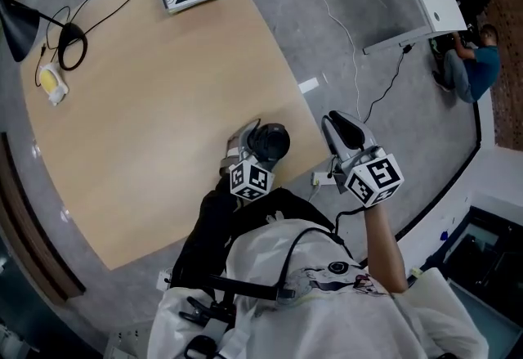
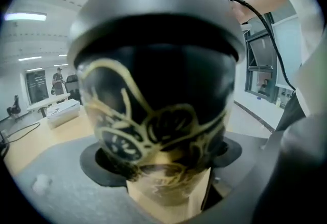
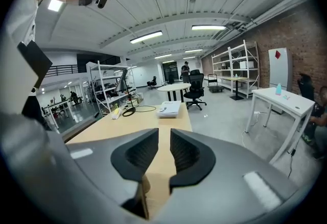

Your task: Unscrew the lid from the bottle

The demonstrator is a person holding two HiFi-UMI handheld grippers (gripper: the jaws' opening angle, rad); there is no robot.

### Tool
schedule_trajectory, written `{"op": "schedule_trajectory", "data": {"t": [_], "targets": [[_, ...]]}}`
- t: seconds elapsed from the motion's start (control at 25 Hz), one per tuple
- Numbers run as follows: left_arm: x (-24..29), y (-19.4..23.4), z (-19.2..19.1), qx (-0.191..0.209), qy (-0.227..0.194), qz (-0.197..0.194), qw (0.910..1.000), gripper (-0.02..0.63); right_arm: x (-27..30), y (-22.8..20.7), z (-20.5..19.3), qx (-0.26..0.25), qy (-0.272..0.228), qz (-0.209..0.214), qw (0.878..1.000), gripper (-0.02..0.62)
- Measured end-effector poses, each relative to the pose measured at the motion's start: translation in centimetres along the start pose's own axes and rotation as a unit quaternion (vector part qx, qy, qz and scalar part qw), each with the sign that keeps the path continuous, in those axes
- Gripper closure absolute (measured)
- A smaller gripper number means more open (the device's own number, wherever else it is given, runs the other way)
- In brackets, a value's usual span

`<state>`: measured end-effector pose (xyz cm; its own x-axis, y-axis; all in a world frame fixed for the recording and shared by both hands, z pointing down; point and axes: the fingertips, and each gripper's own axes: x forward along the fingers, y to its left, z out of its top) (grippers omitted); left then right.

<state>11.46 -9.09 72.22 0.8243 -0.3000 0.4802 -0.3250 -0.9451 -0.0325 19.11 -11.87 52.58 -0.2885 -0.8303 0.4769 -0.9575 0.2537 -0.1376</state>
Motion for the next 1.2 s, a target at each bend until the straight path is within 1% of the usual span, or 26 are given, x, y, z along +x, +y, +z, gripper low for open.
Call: {"op": "schedule_trajectory", "data": {"t": [0.08, 0.16, 0.28, 0.4, 0.48, 0.56, 0.64, 0.68, 0.72, 0.76, 0.8, 0.84, 0.92, 1.0, 1.04, 1.08, 1.12, 1.16, 1.2], "targets": [[-0.1, 0.4, -0.2, -0.012, 0.007, 0.004, 0.9999, 0.177, 0.5, 0.2, -0.4, 0.0, 0.009, 0.005, 1.0, 0.518], [-0.1, 1.0, -0.4, -0.035, 0.013, 0.008, 0.9993, 0.188, 0.9, 0.2, -0.5, -0.002, 0.015, 0.01, 1.0, 0.518], [-0.4, 2.0, -0.5, -0.083, 0.019, 0.018, 0.9962, 0.193, 1.4, 0.2, -0.3, -0.003, 0.015, 0.018, 1.0, 0.518], [-0.9, 3.1, 0.3, -0.14, 0.005, 0.029, 0.9898, 0.193, 1.8, 0.6, 0.0, -0.007, 0.009, 0.042, 0.999, 0.52], [-1.6, 3.9, 2.0, -0.169, -0.019, 0.033, 0.9848, 0.193, 1.9, 1.3, 0.5, -0.012, 0.001, 0.07, 0.997, 0.522], [-2.7, 4.9, 4.7, -0.182, -0.047, 0.046, 0.9811, 0.193, 1.9, 2.2, 1.5, -0.02, -0.013, 0.106, 0.994, 0.52], [-4.2, 6.5, 7.7, -0.172, -0.071, 0.071, 0.98, 0.193, 2.0, 3.6, 3.7, -0.029, -0.034, 0.156, 0.987, 0.509], [-5.2, 7.5, 9.2, -0.159, -0.08, 0.087, 0.9802, 0.193, 2.1, 4.5, 5.1, -0.038, -0.043, 0.188, 0.981, 0.472], [-6.2, 8.2, 10.7, -0.144, -0.085, 0.101, 0.9807, 0.193, 1.8, 5.6, 6.6, -0.053, -0.049, 0.223, 0.972, 0.397], [-7.3, 8.7, 12.3, -0.13, -0.088, 0.111, 0.9813, 0.192, 1.3, 6.9, 8.2, -0.077, -0.052, 0.262, 0.961, 0.317], [-8.4, 8.9, 14.0, -0.118, -0.091, 0.119, 0.9817, 0.193, 0.4, 8.3, 9.7, -0.108, -0.054, 0.302, 0.946, 0.262], [-9.5, 8.8, 15.7, -0.109, -0.095, 0.124, 0.9817, 0.193, -0.6, 9.8, 11.1, -0.143, -0.052, 0.344, 0.927, 0.212], [-11.5, 8.7, 19.1, -0.099, -0.108, 0.134, 0.98, 0.192, -2.6, 12.9, 13.4, -0.209, -0.04, 0.422, 0.881, 0.138], [-13.4, 8.5, 21.8, -0.092, -0.12, 0.147, 0.9776, 0.192, -3.8, 15.7, 14.8, -0.262, -0.032, 0.486, 0.833, 0.116], [-14.2, 8.4, 22.8, -0.085, -0.12, 0.153, 0.9772, 0.192, -4.3, 17.0, 15.3, -0.281, -0.034, 0.512, 0.811, 0.112], [-14.9, 8.2, 23.4, -0.076, -0.116, 0.158, 0.9776, 0.192, -4.7, 18.2, 15.7, -0.297, -0.038, 0.532, 0.792, 0.107], [-15.4, 8.0, 23.8, -0.065, -0.109, 0.163, 0.9785, 0.192, -5.1, 19.2, 15.9, -0.312, -0.043, 0.547, 0.776, 0.106], [-15.8, 7.7, 24.0, -0.055, -0.101, 0.165, 0.9796, 0.192, -5.3, 20.1, 15.9, -0.325, -0.048, 0.556, 0.763, 0.106], [-16.2, 7.4, 24.1, -0.045, -0.093, 0.165, 0.9809, 0.192, -5.6, 20.8, 15.8, -0.334, -0.054, 0.564, 0.753, 0.109]]}}
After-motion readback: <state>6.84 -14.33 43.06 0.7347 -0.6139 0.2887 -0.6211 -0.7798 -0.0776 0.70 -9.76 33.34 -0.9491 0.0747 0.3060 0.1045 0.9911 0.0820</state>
